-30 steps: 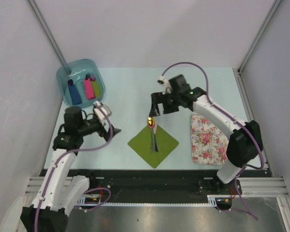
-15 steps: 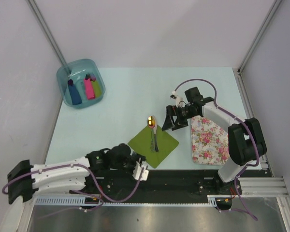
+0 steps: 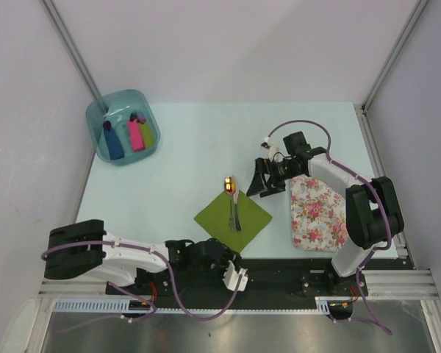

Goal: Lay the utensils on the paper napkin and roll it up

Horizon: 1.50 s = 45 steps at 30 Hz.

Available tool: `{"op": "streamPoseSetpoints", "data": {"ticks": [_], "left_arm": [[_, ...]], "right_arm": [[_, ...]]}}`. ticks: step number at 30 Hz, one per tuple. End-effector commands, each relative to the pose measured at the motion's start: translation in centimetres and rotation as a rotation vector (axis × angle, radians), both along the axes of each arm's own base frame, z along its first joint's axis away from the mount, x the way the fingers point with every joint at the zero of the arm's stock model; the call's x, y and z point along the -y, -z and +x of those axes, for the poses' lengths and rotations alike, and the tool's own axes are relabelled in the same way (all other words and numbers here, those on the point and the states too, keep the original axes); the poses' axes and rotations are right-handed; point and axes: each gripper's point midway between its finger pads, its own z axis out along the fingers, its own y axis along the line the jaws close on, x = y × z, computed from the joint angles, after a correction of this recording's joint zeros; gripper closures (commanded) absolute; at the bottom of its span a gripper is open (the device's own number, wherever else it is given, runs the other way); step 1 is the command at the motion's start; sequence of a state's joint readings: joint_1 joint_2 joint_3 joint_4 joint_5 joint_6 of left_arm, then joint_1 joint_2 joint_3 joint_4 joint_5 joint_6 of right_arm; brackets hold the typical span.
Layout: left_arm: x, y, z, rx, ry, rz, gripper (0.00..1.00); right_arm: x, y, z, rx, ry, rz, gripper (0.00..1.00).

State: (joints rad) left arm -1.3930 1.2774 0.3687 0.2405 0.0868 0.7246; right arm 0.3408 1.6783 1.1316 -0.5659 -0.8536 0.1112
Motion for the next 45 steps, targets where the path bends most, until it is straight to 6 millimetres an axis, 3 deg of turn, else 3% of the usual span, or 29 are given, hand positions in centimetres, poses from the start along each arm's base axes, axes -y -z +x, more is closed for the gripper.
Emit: {"op": "streamPoseSetpoints", "data": {"ticks": [1,15,27,32,36,41,45], "left_arm": [[2.4,-2.5,0.9,0.027,-0.050,-0.122,0.54],[2.1,-0.8,1.6,0.079,-0.044,-0.063,0.60],[1.9,-1.8,3.4,0.073,-0.129,-0.082,0.81],[2.1,-2.7,3.6,0.072,-0.127,-0.099,0.99],[2.2,-3.8,3.8,0.059,-0.142,-0.116,1.00],[2.2,-5.1,5.7,-0.020,-0.198,-0.121,1.00],[1.8,-5.7,7.5,-0.076,-0.242,-0.122,1.00]], "right_arm": [[-0.5,-1.3,0.4,0.029,-0.004,0.056,0.06],[-0.2,-1.1,0.6,0.011,0.019,0.066,0.05],[0.0,-0.7,0.7,0.007,0.025,0.053,0.04],[-0.1,-0.4,0.8,0.001,0.025,0.050,0.04],[-0.1,-0.3,0.7,-0.004,0.024,0.048,0.04],[0.0,-0.1,0.7,-0.007,0.027,0.044,0.04],[0.0,-0.1,0.4,-0.060,0.023,0.083,0.16]]}}
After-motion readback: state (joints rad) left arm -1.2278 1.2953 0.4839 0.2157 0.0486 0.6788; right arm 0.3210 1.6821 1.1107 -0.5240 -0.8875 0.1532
